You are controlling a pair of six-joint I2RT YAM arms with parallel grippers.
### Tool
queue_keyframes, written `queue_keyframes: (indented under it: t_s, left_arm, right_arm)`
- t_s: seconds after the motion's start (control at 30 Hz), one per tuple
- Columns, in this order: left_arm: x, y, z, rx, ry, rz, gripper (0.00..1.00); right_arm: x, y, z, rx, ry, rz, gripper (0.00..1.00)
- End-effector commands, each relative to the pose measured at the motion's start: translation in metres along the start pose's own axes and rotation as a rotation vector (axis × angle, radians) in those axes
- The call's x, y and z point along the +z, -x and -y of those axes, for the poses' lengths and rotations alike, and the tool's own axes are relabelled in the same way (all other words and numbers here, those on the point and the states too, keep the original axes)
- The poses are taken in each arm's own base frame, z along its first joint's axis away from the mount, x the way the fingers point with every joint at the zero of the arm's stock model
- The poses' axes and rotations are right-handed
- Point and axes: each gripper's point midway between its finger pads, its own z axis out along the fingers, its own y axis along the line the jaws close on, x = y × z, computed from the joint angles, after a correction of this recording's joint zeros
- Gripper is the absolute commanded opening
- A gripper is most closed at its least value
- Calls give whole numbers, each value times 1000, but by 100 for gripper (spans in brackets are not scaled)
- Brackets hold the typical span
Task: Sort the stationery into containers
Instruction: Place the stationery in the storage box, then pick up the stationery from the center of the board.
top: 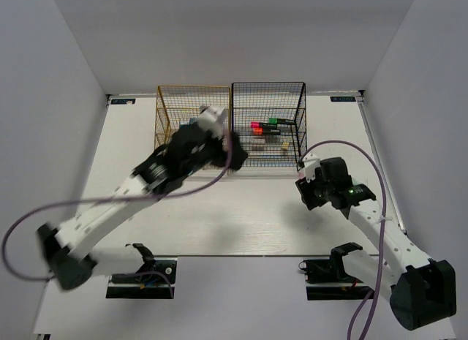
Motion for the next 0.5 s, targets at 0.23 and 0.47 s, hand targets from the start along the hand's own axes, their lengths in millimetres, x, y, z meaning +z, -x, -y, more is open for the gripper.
queue_keyframes:
  t_s: [0.23, 0.47]
  left_arm:
    - [-130, -116, -102, 117, 127, -39, 100]
    - [-141, -146, -120, 144, 162, -67, 100]
  right_arm:
    - [45, 0, 29, 19, -108, -12, 60]
    - [66, 8, 42, 63, -154, -31, 60]
